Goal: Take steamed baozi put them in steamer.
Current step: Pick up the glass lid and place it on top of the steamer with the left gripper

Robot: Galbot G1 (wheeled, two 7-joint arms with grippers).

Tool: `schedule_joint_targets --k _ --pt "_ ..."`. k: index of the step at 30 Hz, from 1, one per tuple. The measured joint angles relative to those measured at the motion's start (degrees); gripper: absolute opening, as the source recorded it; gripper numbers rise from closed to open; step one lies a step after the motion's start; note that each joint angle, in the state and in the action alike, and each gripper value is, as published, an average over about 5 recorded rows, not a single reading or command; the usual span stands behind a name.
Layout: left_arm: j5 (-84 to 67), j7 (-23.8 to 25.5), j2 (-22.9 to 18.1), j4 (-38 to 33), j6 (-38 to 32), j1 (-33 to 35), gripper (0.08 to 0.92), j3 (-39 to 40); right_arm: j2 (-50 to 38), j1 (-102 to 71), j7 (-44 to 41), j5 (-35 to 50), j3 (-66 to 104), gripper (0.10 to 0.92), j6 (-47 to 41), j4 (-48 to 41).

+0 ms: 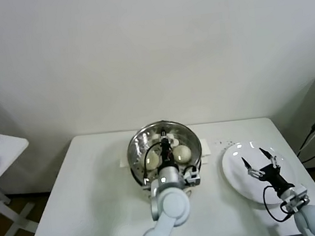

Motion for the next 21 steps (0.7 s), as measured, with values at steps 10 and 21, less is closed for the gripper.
schedule_joint_targets --k 10,21 --pt "0.07 0.08 0.00 0.63 0.26 -0.14 0.157 0.16 0.01 -0.12 -0.12 0.09 0.36 0.823 0.21 -0.12" --pt "-0.78 -0.57 0.00 0.93 0.56 -0.25 0.157 0.15 0.27 -0.09 -0.30 0.02 0.57 0.823 0.43 -0.26"
